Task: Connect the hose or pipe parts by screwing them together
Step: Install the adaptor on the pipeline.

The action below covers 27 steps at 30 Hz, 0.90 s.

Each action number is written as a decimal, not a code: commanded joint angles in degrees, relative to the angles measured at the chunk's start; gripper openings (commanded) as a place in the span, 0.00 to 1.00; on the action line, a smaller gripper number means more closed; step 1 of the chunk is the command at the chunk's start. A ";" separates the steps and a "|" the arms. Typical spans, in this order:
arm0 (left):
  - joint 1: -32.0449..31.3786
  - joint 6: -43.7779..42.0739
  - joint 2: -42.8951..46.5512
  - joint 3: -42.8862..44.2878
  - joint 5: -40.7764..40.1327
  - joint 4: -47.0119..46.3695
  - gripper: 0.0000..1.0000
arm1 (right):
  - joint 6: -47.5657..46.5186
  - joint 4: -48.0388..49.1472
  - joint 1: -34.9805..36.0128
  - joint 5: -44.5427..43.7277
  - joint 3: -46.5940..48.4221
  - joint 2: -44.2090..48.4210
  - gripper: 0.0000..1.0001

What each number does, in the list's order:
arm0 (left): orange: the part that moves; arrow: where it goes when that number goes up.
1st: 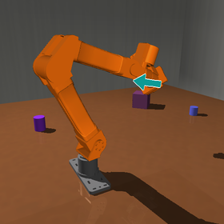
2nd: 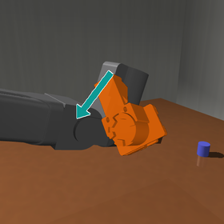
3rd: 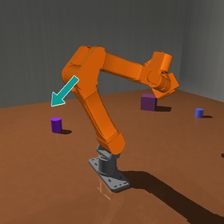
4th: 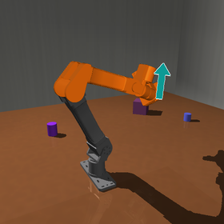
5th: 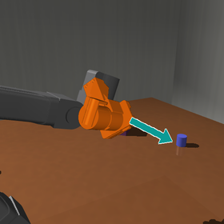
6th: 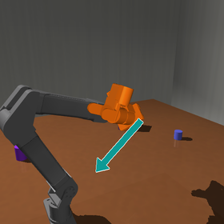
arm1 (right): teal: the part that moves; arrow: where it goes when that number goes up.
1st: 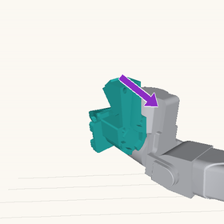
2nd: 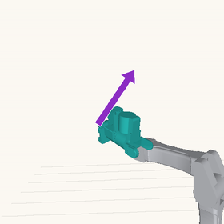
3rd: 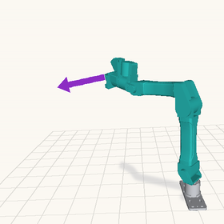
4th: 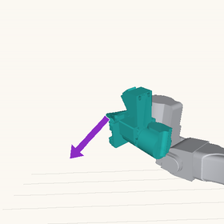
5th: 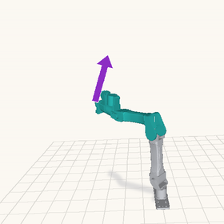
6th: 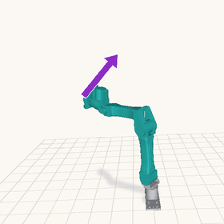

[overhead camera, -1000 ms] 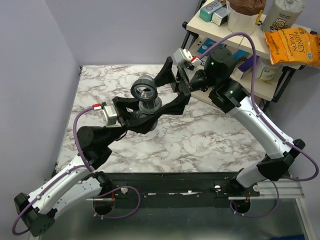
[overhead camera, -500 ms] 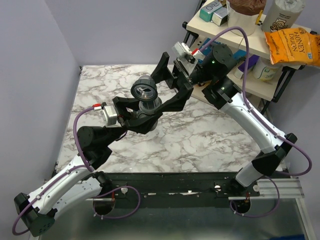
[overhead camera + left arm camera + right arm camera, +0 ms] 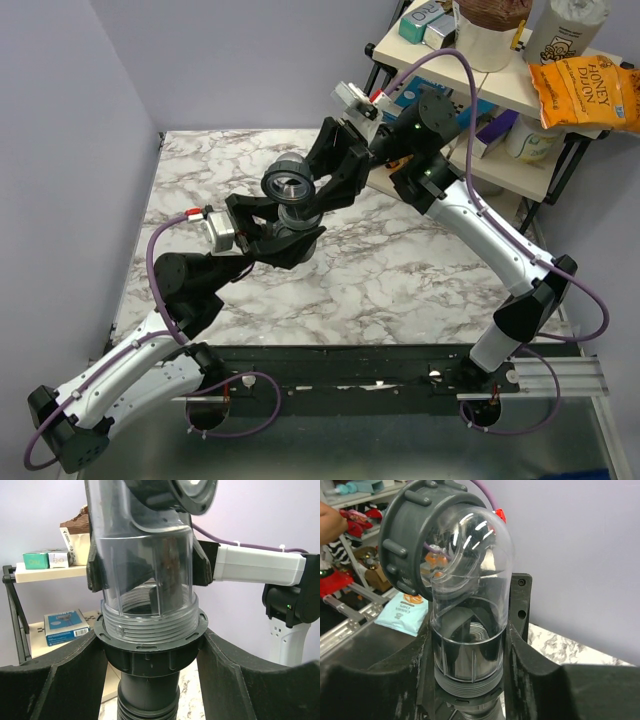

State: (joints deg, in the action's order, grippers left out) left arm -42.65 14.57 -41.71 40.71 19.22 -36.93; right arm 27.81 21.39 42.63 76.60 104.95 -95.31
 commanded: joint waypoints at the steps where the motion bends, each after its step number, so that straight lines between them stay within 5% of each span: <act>1: 0.03 -0.68 1.20 0.69 -0.15 -2.62 0.00 | 0.84 1.21 -0.27 1.63 0.61 -0.06 0.06; 15: 0.03 -4.11 1.02 2.44 -4.63 -3.24 0.00 | -14.89 -11.45 -0.27 -7.68 -16.52 8.29 0.01; 27: 0.03 -4.98 0.49 3.06 -7.27 -3.94 0.00 | -22.45 -12.33 0.78 -28.86 -28.20 14.00 0.01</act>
State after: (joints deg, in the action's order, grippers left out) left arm -42.70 10.04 -42.78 40.71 16.27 -28.05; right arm 10.52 15.73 42.41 56.49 82.30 -80.73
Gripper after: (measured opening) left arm 0.703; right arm 0.569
